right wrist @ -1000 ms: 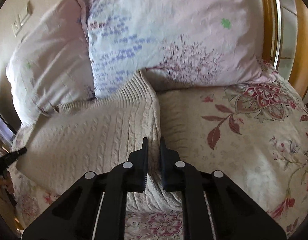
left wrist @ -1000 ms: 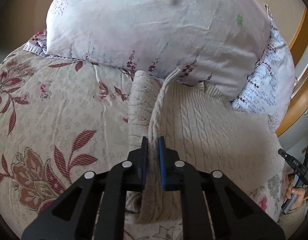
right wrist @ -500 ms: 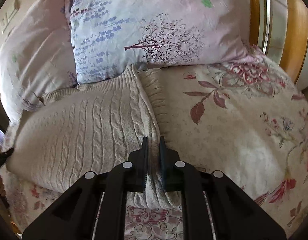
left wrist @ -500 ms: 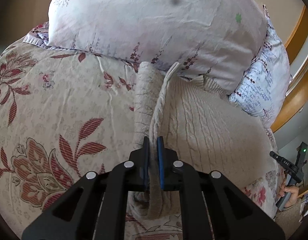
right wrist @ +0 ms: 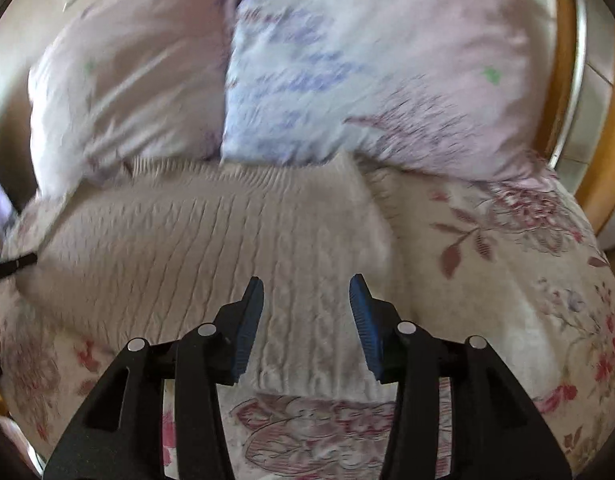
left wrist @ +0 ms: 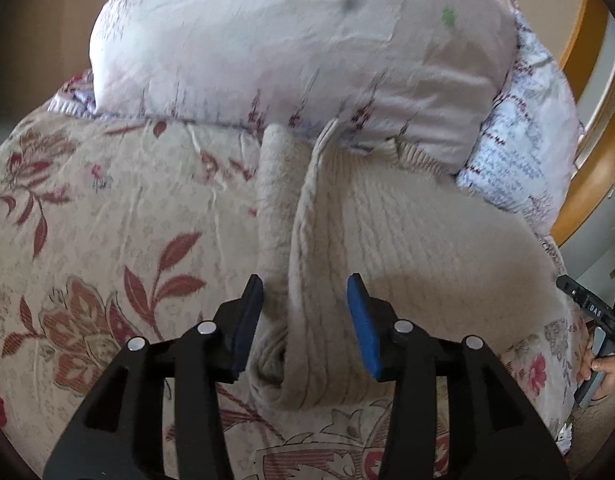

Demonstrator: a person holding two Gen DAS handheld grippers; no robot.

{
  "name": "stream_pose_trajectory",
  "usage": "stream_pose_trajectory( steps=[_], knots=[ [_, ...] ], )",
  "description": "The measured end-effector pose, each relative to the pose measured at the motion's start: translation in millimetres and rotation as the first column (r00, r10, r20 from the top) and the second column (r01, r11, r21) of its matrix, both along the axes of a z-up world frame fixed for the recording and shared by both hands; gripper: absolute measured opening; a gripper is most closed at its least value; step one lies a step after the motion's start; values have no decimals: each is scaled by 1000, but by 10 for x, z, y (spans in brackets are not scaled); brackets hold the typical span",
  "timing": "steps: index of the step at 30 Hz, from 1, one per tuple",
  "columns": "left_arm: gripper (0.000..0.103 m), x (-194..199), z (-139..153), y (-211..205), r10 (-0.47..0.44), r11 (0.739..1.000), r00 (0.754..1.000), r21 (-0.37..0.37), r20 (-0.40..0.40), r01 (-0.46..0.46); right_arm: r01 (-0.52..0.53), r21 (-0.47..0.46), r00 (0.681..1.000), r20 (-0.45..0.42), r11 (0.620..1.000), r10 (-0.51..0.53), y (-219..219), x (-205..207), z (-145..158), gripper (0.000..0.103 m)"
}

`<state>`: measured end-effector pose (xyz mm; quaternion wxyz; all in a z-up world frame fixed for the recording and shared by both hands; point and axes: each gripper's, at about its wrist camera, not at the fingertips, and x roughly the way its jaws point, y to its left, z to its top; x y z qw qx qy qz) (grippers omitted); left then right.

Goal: Fold small clothes
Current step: 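Grip and straighten the folded edge with the left gripper, then open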

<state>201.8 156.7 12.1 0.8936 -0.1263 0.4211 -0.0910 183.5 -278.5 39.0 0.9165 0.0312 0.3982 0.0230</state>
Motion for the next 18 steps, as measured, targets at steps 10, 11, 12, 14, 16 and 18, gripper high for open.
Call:
stream_pose_trajectory(
  steps=[10, 11, 12, 14, 16, 18],
  knots=[
    [54, 138, -140, 315, 47, 967, 996, -247, -74, -64, -21, 24, 998, -65, 999, 22, 179, 81, -75, 51],
    [54, 176, -163, 344, 50, 956, 995, -285, -82, -71, -27, 33, 998, -60, 999, 29, 204, 87, -62, 53],
    [54, 228, -190, 391, 55, 939, 994, -333, -91, -82, -32, 40, 998, -59, 999, 34, 221, 86, -57, 55],
    [53, 305, -227, 463, 68, 908, 992, -405, -108, -107, -48, 61, 997, -63, 997, 52, 285, 94, -61, 56],
    [53, 367, -269, 516, 73, 876, 989, -465, -130, -126, -58, 80, 996, -68, 995, 64, 329, 115, -82, 56],
    [48, 428, -304, 543, 85, 857, 986, -494, -147, -147, -63, 94, 995, -71, 994, 70, 334, 135, -90, 56]
  ],
)
